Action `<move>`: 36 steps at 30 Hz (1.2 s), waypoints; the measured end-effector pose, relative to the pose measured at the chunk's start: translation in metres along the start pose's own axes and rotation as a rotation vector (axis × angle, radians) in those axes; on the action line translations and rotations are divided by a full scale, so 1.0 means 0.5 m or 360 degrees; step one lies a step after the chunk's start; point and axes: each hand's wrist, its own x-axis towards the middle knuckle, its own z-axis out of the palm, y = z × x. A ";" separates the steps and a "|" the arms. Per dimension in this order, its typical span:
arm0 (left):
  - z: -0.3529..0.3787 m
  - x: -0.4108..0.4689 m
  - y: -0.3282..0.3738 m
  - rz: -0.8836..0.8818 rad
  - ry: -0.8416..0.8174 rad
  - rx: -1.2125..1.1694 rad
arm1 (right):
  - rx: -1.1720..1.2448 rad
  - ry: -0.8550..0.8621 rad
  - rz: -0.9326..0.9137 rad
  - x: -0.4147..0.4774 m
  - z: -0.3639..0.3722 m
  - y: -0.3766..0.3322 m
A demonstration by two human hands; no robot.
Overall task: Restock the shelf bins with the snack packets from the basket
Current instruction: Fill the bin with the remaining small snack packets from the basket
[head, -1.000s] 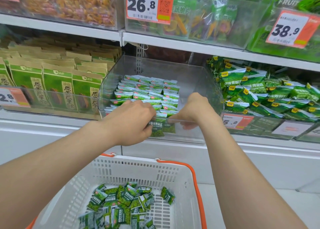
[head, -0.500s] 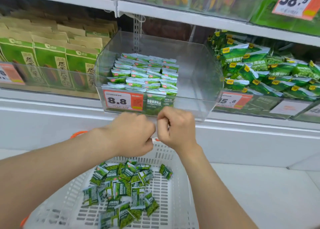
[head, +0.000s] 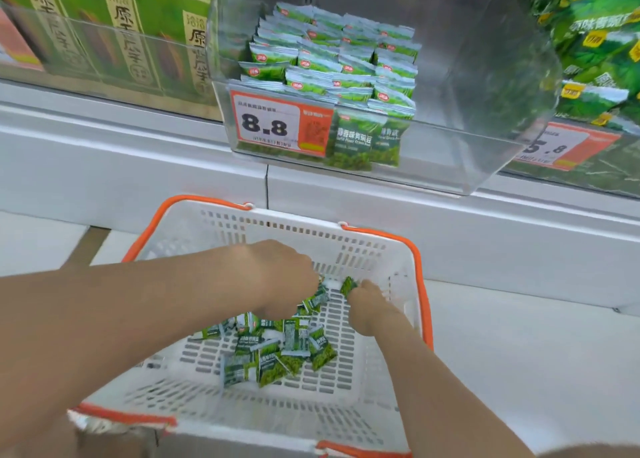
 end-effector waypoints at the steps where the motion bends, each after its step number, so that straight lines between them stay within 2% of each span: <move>1: 0.000 0.001 -0.003 -0.0002 -0.0008 -0.0007 | -0.0057 -0.0060 0.0020 0.012 0.007 -0.002; 4: 0.002 0.007 -0.016 -0.0023 0.0005 -0.0031 | -0.0235 -0.0163 0.0067 0.040 0.030 -0.010; 6: 0.006 0.014 -0.024 -0.0050 0.0012 -0.0054 | -0.0276 -0.0117 0.0066 0.042 0.030 -0.024; 13: -0.012 0.012 -0.031 -0.0075 0.0049 -0.0126 | 0.0444 0.0325 -0.0029 0.057 -0.022 -0.041; 16: -0.018 0.005 -0.035 -0.0137 0.0123 -0.0194 | 0.0675 0.0392 -0.0106 0.025 -0.079 -0.049; 21: -0.042 -0.022 -0.044 -0.0289 0.0272 -0.0287 | 0.0731 0.0238 -0.0316 -0.052 -0.209 -0.084; 25: -0.065 -0.050 -0.054 -0.0366 0.0411 -0.0478 | 0.1013 -0.0052 -0.0499 -0.152 -0.327 -0.111; 28: -0.080 -0.074 -0.067 -0.0334 0.0540 -0.0616 | 0.0896 0.0126 -0.0659 -0.228 -0.411 -0.110; 31: -0.098 -0.098 -0.076 -0.0284 0.0779 -0.1052 | 0.0959 0.0346 -0.0692 -0.301 -0.478 -0.093; 35: -0.134 -0.138 -0.061 -0.0098 0.1227 -0.2201 | 0.1394 0.0748 -0.0727 -0.376 -0.537 -0.061; 36: -0.144 -0.147 -0.055 -0.0069 0.1318 -0.2391 | 0.1497 0.0871 -0.0727 -0.390 -0.547 -0.055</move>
